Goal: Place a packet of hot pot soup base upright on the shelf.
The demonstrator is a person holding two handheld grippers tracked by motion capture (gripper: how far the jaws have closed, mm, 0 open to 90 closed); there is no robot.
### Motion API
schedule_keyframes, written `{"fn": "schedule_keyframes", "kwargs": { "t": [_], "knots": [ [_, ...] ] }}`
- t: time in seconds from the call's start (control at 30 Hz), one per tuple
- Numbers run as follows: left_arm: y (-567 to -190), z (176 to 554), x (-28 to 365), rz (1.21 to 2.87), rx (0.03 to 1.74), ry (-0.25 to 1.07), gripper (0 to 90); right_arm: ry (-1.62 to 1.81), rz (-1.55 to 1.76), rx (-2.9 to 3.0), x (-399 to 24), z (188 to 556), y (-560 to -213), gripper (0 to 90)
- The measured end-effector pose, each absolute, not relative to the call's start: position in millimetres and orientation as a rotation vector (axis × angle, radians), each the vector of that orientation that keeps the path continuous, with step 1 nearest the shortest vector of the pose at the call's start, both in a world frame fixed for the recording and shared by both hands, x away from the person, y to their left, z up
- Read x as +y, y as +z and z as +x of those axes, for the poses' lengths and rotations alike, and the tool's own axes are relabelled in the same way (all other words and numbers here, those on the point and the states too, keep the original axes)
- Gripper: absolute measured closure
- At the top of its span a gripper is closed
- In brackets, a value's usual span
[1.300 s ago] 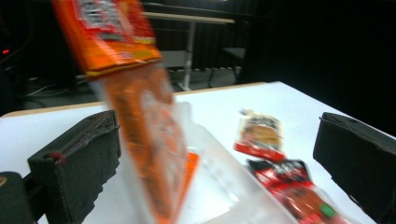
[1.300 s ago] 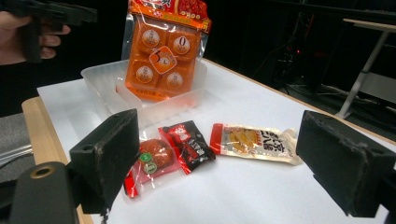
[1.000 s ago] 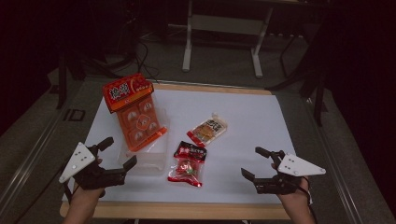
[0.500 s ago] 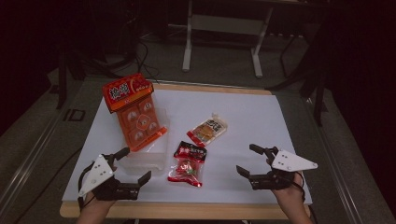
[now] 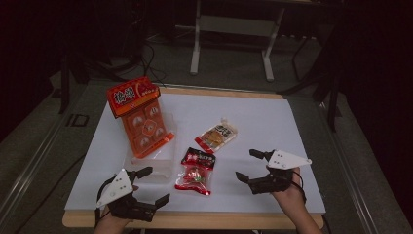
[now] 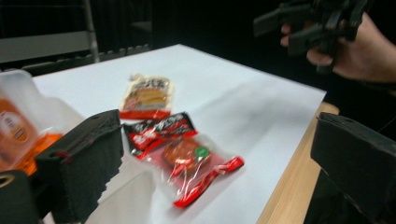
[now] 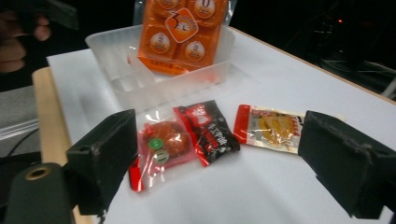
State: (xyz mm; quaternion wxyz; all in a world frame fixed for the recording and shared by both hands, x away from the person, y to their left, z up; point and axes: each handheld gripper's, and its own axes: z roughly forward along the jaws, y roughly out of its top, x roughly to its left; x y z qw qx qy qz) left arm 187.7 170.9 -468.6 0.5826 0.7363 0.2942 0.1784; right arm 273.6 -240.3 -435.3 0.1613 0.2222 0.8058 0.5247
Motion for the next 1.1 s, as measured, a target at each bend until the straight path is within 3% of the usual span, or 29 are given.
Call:
{"fn": "schedule_keyframes", "kwargs": {
  "t": [0.47,1.1],
  "knots": [
    [-482.2,182.4,167.4,1.726,0.711,0.467,2.3,1.448,0.656,2.434,-197.2,304.2,-456.4,10.8],
    [-486.6,183.7,166.9,1.735,0.702,0.464,2.3,1.319,0.628,2.521,-150.9,347.0,-496.2,24.9]
  ]
}}
